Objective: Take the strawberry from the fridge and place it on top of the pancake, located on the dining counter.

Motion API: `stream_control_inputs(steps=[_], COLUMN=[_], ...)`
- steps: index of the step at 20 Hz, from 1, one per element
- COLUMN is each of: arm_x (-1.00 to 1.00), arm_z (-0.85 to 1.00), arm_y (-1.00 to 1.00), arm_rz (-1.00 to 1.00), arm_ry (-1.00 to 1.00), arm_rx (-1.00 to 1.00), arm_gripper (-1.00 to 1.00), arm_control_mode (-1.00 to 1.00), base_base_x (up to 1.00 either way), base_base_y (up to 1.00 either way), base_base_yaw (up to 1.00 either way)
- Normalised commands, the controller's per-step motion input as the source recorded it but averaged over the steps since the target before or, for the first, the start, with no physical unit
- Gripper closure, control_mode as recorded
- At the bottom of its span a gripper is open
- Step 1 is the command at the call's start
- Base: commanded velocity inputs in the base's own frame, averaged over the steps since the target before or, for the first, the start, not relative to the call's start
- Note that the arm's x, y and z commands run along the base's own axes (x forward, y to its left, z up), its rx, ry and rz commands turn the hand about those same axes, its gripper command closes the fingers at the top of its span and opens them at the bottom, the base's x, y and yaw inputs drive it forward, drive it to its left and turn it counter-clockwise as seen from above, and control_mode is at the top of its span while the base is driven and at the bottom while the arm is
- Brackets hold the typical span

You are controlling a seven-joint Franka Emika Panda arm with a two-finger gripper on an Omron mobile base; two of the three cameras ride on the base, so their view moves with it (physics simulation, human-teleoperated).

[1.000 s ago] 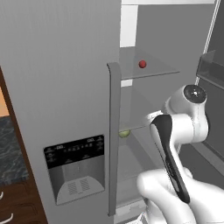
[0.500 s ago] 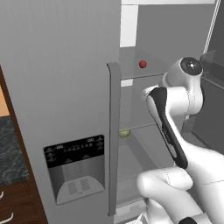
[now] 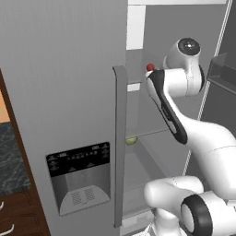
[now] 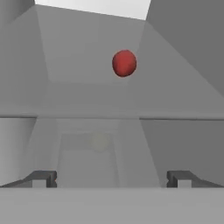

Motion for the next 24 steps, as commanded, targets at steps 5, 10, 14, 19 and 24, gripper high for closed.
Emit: stream_control_inputs(steps=[5, 10, 14, 19, 24], arm_x=[0.44, 0.53, 0.61, 0.56, 0.43], arm_z=[0.08, 0.00, 0.00, 0.00, 0.00], arm_y=[-0.02, -0.20, -0.11, 0.00, -0.01], arm_rz=[0.00, 0.00, 0.00, 0.00, 0.00], arm_ry=[-0.07, -0.02, -0.06, -0.01, 0.00], arm_rx=[0.00, 0.00, 0.00, 0.00, 0.01], arm_gripper=[-1.00, -1.00, -1.00, -1.00, -1.00], arm_control_mode=[-1.00, -1.00, -1.00, -1.00, -1.00], base_base_x=[0.00, 0.00, 0.00, 0.00, 0.00], base_base_y=[0.00, 0.00, 0.00, 0.00, 0.00], base_base_yaw=[0.00, 0.00, 0.00, 0.00, 0.00])
